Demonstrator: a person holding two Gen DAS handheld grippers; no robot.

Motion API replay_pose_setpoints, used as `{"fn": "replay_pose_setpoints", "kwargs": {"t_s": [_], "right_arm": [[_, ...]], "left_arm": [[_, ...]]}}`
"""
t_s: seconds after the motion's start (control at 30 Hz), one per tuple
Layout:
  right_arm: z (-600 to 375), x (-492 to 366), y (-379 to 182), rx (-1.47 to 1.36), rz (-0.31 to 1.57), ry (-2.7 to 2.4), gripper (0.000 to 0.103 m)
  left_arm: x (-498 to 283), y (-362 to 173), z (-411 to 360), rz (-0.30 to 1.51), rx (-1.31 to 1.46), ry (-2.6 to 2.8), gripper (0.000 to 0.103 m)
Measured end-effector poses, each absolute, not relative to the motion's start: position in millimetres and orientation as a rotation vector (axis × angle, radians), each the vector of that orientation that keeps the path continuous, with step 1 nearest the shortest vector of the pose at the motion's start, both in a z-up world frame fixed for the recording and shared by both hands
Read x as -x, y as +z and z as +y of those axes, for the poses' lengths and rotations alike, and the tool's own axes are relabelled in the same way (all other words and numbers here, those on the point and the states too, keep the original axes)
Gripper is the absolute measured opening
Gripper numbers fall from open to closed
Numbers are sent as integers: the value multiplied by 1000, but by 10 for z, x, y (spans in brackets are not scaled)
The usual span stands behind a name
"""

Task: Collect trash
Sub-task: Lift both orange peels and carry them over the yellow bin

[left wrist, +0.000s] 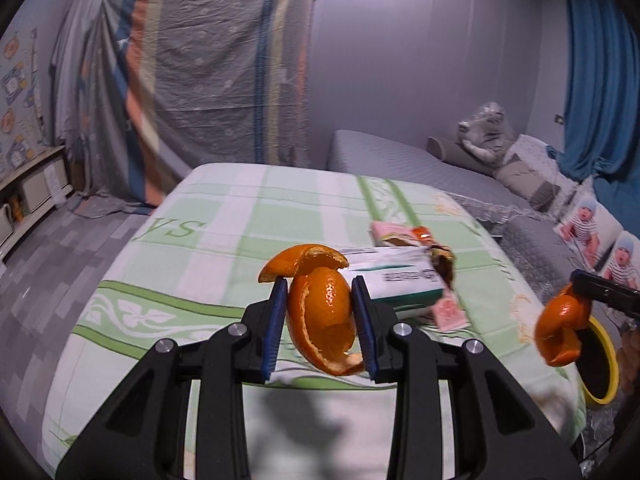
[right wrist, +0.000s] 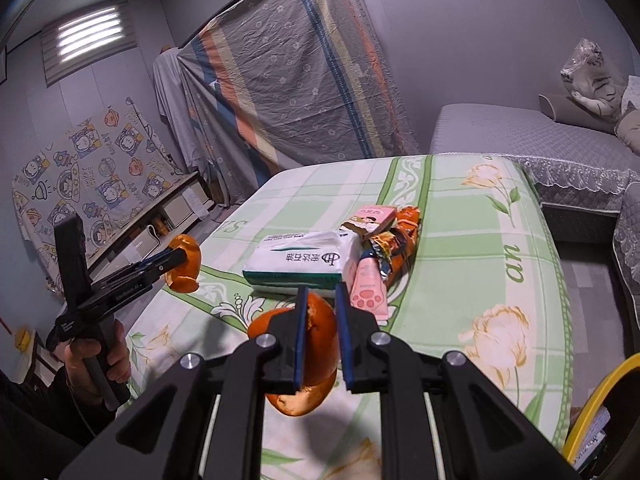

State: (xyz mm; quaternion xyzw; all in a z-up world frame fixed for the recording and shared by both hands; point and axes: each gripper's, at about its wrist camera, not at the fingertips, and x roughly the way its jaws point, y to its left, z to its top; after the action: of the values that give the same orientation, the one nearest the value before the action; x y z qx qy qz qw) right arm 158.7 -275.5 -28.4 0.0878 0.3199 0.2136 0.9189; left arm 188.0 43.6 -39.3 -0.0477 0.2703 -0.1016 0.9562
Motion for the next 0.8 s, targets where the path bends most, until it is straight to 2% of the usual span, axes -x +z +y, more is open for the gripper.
{"fn": "replay_pose_setpoints", "kwargs": {"t_s": [0.8], "right_arm": [[-4536, -646, -124, -298, 503, 1, 13]], "left_arm": [[-1494, 122, -2006, 418, -125, -694, 31]]}}
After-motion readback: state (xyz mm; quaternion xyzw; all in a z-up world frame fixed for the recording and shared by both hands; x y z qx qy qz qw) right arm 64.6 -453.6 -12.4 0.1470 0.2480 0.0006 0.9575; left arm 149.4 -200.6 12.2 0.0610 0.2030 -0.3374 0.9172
